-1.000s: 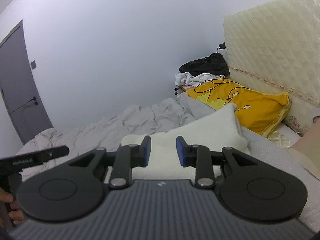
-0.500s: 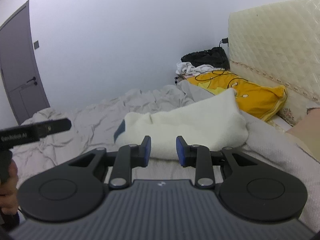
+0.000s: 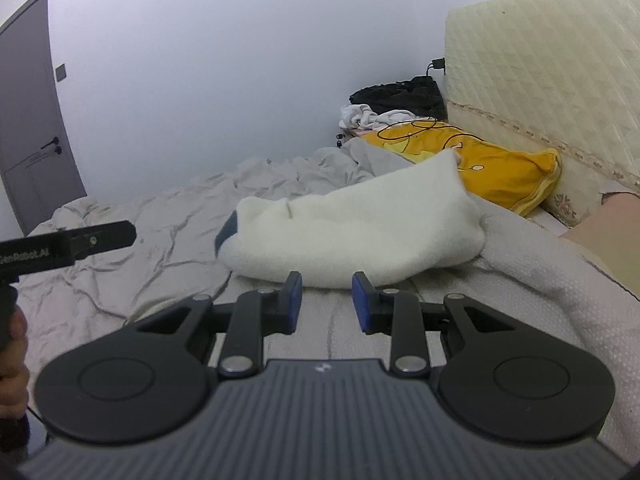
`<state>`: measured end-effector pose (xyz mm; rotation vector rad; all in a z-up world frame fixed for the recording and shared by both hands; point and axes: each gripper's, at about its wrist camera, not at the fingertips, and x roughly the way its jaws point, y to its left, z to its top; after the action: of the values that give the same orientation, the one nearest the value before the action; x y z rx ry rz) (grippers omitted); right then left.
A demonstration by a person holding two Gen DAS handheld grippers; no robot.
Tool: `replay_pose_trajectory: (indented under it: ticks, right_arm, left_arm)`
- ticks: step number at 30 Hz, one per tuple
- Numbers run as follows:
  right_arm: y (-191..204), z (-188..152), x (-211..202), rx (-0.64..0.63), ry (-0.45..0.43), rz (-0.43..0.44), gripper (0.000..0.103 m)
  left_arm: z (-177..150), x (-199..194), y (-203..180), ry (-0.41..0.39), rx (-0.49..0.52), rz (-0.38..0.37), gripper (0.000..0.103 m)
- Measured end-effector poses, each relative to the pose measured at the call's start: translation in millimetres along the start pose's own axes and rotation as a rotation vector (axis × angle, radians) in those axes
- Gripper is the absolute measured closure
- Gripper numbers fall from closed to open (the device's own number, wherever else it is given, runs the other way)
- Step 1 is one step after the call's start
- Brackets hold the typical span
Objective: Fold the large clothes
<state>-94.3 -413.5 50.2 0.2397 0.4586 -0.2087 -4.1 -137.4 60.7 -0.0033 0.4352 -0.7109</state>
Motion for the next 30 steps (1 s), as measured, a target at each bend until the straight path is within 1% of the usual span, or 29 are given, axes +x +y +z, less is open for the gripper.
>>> replay_pose_trajectory:
  ticks: [2, 3, 4, 5, 6, 7, 9, 10, 14, 19, 30]
  right_arm:
    - [0, 0, 1, -0.001, -0.001, -0.009, 0.064]
    - [0, 0, 1, -0.002, -0.002, -0.012, 0.057]
    - [0, 0, 1, -0.004, -0.002, -0.017, 0.050]
    - [0, 0, 1, -0.005, -0.004, -0.022, 0.047]
    - [0, 1, 1, -0.008, -0.006, -0.025, 0.039]
    - [0, 1, 1, -0.009, -0.009, -0.027, 0.028]
    - [-1, 2, 0, -0.006, -0.020, -0.033, 0.017]
    - [-2, 2, 0, -0.006, -0.026, -0.036, 0.014]
    - [-3, 5, 3, -0.007, -0.019, -0.057, 0.012]
    - [-4, 5, 5, -0.009, -0.011, -0.064, 0.012]
    - [-2, 2, 4, -0.020, -0.002, -0.071, 0.012]
  left_arm:
    - [0, 2, 1, 0.003, 0.001, 0.006, 0.025]
    - [-1, 3, 2, 0.005, -0.001, 0.007, 0.024]
    - [-1, 4, 3, 0.008, -0.005, 0.010, 0.021]
    - [-2, 4, 4, 0.009, -0.009, 0.014, 0.014]
    - [-2, 5, 5, 0.009, -0.011, 0.016, 0.008]
    - [-2, 5, 6, 0.010, -0.010, 0.019, 0.007]
    - [-2, 7, 7, 0.013, -0.005, 0.039, 0.003]
    - [-2, 8, 7, 0.013, -0.002, 0.051, 0.003]
    - [-2, 10, 10, 0.024, -0.006, 0.046, 0.000]
    - [-2, 12, 6, 0.028, 0.011, 0.060, 0.000]
    - [-3, 15, 7, 0.044, 0.006, 0.058, 0.000]
